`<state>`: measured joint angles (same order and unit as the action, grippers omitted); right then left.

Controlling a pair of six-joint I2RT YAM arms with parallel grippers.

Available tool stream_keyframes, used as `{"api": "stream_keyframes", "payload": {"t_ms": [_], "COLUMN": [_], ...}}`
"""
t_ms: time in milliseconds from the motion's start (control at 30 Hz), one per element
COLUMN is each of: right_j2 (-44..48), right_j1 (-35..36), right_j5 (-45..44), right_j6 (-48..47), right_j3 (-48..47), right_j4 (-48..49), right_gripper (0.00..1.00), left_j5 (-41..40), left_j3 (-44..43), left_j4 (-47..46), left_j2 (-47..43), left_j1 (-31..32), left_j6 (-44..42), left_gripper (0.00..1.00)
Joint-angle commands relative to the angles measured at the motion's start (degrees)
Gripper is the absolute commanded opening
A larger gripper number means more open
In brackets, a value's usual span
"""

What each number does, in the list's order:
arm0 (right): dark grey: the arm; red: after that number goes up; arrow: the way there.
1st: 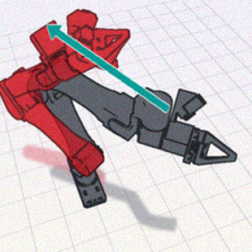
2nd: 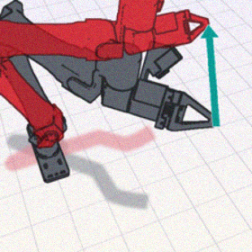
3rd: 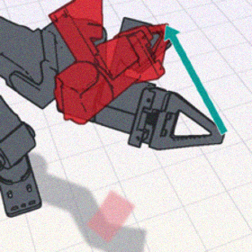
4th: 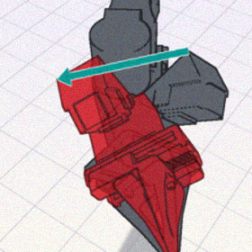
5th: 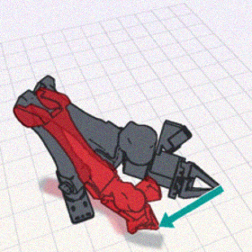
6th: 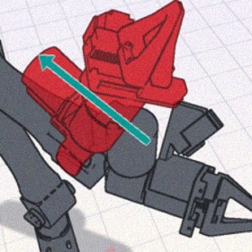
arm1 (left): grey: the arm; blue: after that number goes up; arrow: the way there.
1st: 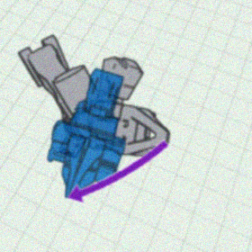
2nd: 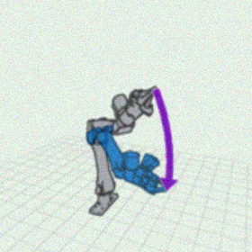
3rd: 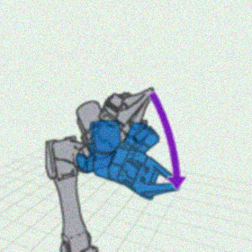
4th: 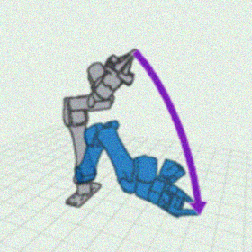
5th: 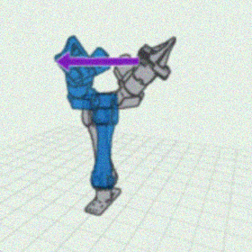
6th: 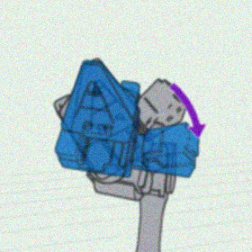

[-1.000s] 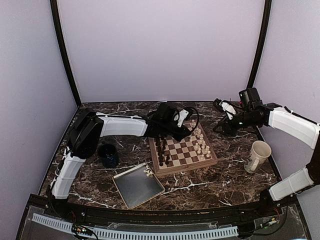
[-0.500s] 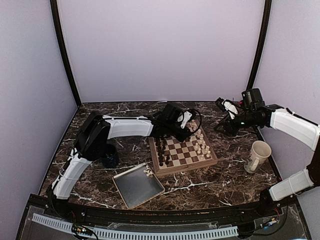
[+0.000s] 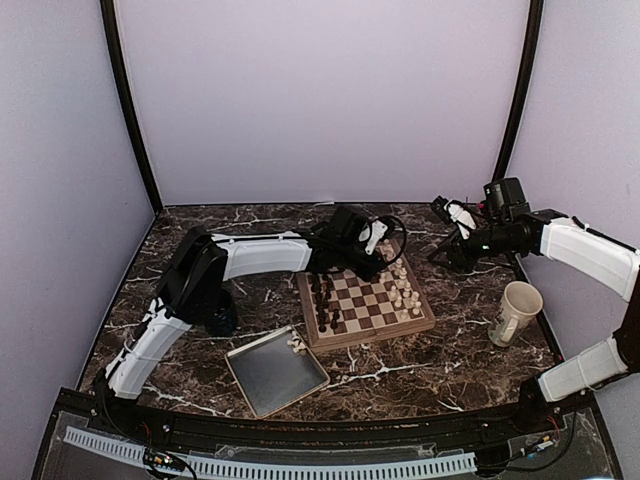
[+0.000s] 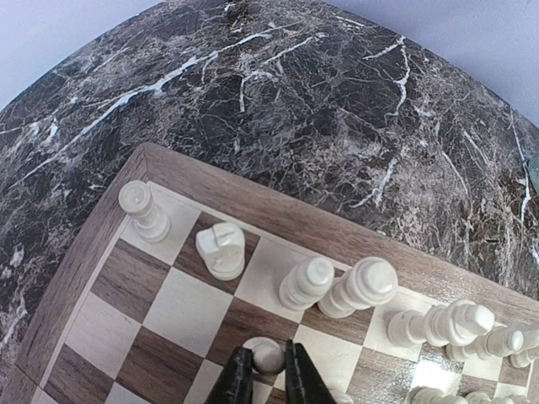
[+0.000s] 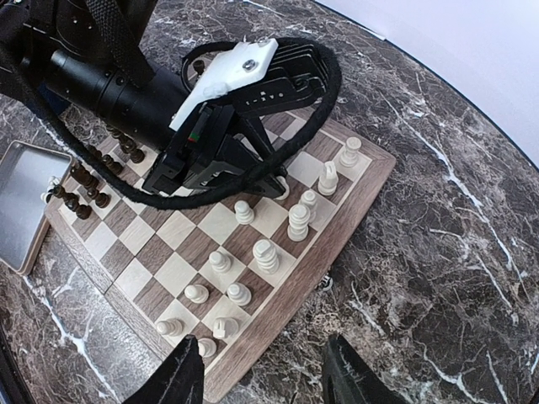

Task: Set up the chess pieces on the board
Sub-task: Place the pawn at f2.

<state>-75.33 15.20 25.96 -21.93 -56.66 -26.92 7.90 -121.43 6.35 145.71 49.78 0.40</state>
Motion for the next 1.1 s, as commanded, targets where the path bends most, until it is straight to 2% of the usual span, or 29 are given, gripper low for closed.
{"api": "stream_keyframes", "payload": {"t_ms": [0,100,233,400,600,667,767,833,1067], "right_j2": [0.62,0.62,0.53,0.53,0.60,0.61,0.62,0.71,0.71], "right_j1": [-0.37,-0.46,-0.44,-0.50,-0.57,-0.60,-0.61,-0.61,-0.70], "right_j5": [0.98,1.07,1.29,1.37,1.54,1.64,1.60,1.63,1.79], "right_j6": [0.14,0.11,0.14,0.14,0.05,-0.01,-0.08,-0.21,-0.30], "right_j3": [0.56,0.59,0.58,0.57,0.76,0.74,0.77,0.84,0.90], "right_j4": [1.52,1.48,1.43,1.40,1.25,1.18,1.19,1.18,1.16], "right_gripper": [0.49,0.49,0.49,0.49,0.49,0.49,0.49,0.49,0.49], "left_j5": [-0.27,-0.98,-1.52,-1.87,-3.20,-2.13,1.62,2.97,5.45], "left_j3": [-1.64,-1.69,-1.40,1.73,9.34,10.33,11.60,12.30,12.05], "left_j4": [2.72,2.97,3.07,1.88,0.06,0.84,1.56,1.94,2.27], "left_j2": [0.41,-0.21,-2.14,-7.16,-13.25,-13.72,-13.62,-13.38,-11.07], "left_j1": [0.27,0.25,0.36,0.41,0.41,0.41,0.42,0.41,0.41], "left_j6": [0.01,0.57,1.08,1.65,2.22,1.88,1.11,1.13,2.06], "left_gripper": [0.19,0.27,0.32,0.34,0.35,0.28,0.11,0.05,0.01]}}
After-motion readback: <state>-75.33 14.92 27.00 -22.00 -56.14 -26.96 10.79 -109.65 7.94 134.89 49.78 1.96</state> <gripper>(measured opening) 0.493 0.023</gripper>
